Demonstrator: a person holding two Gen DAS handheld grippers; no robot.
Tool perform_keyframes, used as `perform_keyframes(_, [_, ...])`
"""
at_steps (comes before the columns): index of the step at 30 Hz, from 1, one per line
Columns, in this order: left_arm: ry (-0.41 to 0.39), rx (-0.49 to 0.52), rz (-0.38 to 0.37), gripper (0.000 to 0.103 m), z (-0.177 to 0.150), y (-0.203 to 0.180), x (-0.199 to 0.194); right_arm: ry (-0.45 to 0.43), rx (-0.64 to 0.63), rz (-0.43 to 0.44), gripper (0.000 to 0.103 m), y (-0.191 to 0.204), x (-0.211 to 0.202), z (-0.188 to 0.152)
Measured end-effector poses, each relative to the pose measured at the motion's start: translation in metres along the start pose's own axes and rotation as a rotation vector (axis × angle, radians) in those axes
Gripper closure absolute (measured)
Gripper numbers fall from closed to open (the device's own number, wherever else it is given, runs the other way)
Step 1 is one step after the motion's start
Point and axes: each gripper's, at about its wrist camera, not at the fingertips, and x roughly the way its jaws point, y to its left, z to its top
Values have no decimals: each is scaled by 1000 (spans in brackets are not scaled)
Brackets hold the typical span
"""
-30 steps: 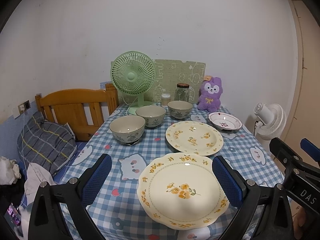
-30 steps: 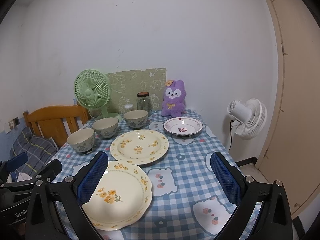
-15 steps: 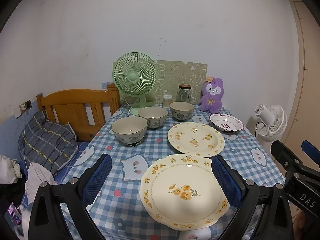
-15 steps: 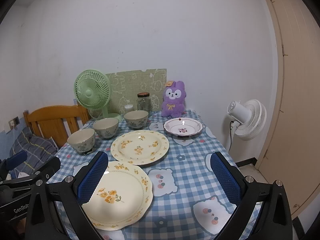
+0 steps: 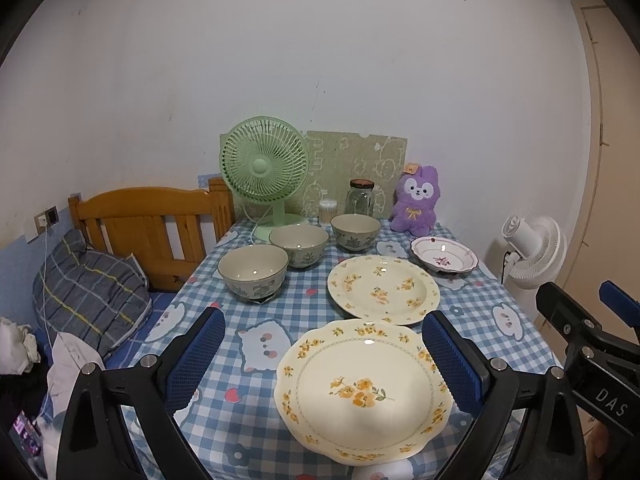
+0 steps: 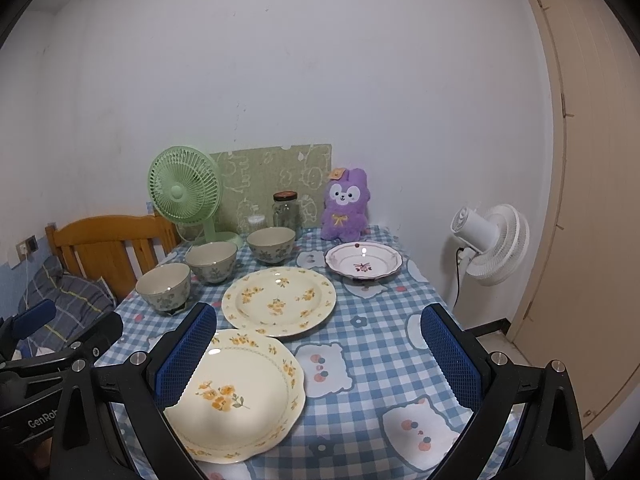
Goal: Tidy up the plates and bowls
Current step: 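Move both grippers toward the cream yellow-flower plate at the table edge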
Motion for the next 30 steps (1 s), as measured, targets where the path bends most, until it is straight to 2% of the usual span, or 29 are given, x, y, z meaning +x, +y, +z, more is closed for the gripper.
perform_keyframes(13, [-8, 22, 0, 4, 4, -5, -11, -10, 13, 3, 0, -3, -11, 6])
perform_keyframes(24, [6, 16, -4, 4, 16, 5, -10, 21, 20, 12, 0, 9, -3, 12])
perform_keyframes(30, [20, 14, 33, 4, 23, 11, -9, 33, -2, 48, 0, 19, -1, 23])
